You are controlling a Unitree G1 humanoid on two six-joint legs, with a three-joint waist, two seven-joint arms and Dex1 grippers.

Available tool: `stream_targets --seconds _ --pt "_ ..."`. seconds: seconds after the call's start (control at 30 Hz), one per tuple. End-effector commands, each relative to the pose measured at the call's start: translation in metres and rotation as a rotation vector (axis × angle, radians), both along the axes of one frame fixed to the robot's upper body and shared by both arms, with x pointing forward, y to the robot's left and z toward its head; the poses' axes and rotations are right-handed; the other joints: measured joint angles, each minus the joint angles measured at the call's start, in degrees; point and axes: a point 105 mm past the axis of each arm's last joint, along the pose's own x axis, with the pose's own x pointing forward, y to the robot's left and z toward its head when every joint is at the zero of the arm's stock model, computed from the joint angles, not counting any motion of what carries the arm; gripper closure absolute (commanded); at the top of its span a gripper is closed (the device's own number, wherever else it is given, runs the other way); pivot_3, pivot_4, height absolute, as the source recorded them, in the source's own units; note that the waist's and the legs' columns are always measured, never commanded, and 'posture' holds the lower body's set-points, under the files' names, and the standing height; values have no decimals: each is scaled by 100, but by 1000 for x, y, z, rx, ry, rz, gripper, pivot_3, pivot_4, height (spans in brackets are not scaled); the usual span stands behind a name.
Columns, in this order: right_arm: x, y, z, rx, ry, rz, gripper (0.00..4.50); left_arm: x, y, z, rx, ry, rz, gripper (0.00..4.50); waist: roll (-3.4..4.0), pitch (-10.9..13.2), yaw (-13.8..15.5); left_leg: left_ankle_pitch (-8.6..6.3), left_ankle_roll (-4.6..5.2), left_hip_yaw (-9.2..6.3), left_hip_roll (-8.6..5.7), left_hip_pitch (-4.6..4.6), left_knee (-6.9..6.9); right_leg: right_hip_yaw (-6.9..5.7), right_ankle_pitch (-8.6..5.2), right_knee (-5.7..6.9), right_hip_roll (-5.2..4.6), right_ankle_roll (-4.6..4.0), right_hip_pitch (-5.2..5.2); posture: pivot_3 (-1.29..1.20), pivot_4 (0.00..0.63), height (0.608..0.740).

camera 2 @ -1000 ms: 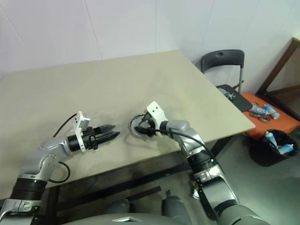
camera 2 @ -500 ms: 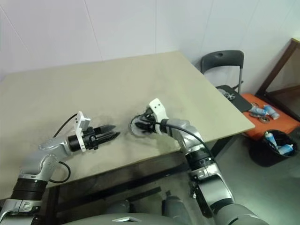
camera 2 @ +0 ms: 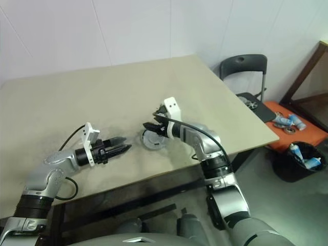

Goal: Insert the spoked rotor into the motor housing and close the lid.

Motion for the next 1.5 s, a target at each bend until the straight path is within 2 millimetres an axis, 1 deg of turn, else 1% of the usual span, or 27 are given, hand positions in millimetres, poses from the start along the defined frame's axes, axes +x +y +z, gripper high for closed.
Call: stream_targets --seconds 0.03,0.1,0.17,0.23,0.3,0.4,0.47,0.5,0.6,0.9,1.0,1.03,1.07,1.1,1.37,1.43,1.5 --pt "-10 -3 21 -5 -100 85 1388 3 -1 11 -3 -54 -8 1799 0 0 -2 0 0 0 0 -1 0 0 0 -3 0 0 0 0 0 740" --pt "-15 -8 13 -71 -123 119 1388 2 0 10 -1 -53 -7 1799 0 0 -4 -2 3 0 0 -1 -1 -1 0 -7 0 0 1 0 0 740" --pt "-20 -11 5 -100 -110 146 1388 2 1 10 -2 -52 -8 1799 0 0 -5 -2 4 0 1 0 -3 -2 -1 -14 2 -1 3 0 0 740" --pt "-24 -12 -8 -154 -109 167 1388 1 1 9 -2 -52 -9 1799 2 1 -11 -2 4 0 2 0 -5 -2 -1 -16 2 -2 3 0 0 740" --pt "-23 -12 -17 -178 -110 146 1388 1 1 9 -2 -52 -10 1799 2 2 -13 -2 4 0 3 -1 -6 -2 -2 -21 3 -2 3 0 0 740" --pt "-23 -8 -15 -155 -142 148 814 1 2 8 -2 -50 -12 1799 3 3 -4 -2 4 0 3 -2 -7 -2 -1 -22 4 -2 3 0 0 740" --pt "-25 -6 -17 -171 -140 162 159 1 2 7 -1 -48 -13 1799 2 3 -4 -2 4 0 2 -2 -6 -2 -1 -25 4 -2 4 0 0 740" --pt "-24 -6 -21 -190 -133 155 37 1 2 6 -1 -47 -14 1799 3 3 -3 -3 4 0 2 -1 -7 -3 -1 -29 4 -2 7 0 0 740" --pt "-21 -7 -28 -220 -127 139 37 1 2 4 0 -46 -13 1799 3 3 0 -4 7 -1 2 -2 -7 -4 -1 -36 2 -2 10 0 0 740" --pt "-18 -9 -38 -266 -147 124 37 0 3 4 3 -48 -11 1799 2 2 -1 -7 10 -2 3 -2 -12 -5 0 -46 -3 -2 12 0 0 740" --pt "-19 -9 -40 -264 -153 132 590 0 2 5 2 -48 -11 1799 3 3 -2 -7 10 -2 3 -2 -13 -5 0 -47 -4 -2 13 0 0 740" --pt "-19 -9 -40 -265 -153 131 861 0 2 5 2 -48 -11 1799 3 3 -2 -7 10 -2 3 -2 -13 -5 0 -47 -4 -2 13 0 0 740" --pt "-19 -9 -41 -268 -153 128 1248 0 2 6 2 -48 -11 1799 3 3 -2 -7 10 -2 3 -2 -13 -5 0 -48 -4 -2 12 0 0 740" --pt "-18 -9 -41 -274 -155 122 1396 0 2 6 2 -49 -11 1799 3 3 -2 -7 10 -2 3 -2 -15 -5 0 -48 -6 -2 13 0 0 740" --pt "-9 -12 -40 -270 -141 68 1393 0 0 10 3 -52 -9 1799 2 2 -9 -7 10 -2 10 4 -18 -5 1 -50 -6 -5 14 0 0 740" --pt "-9 -10 -36 -222 -106 60 1393 0 -1 12 2 -54 -9 1799 2 2 -11 -7 10 -2 11 7 -18 -4 2 -50 -5 -7 16 0 0 740" --pt "-9 -6 -27 -146 -60 59 1393 0 -3 14 2 -57 -10 1799 2 2 -9 -7 10 -2 14 9 -18 -4 5 -50 -4 -10 18 0 0 740"
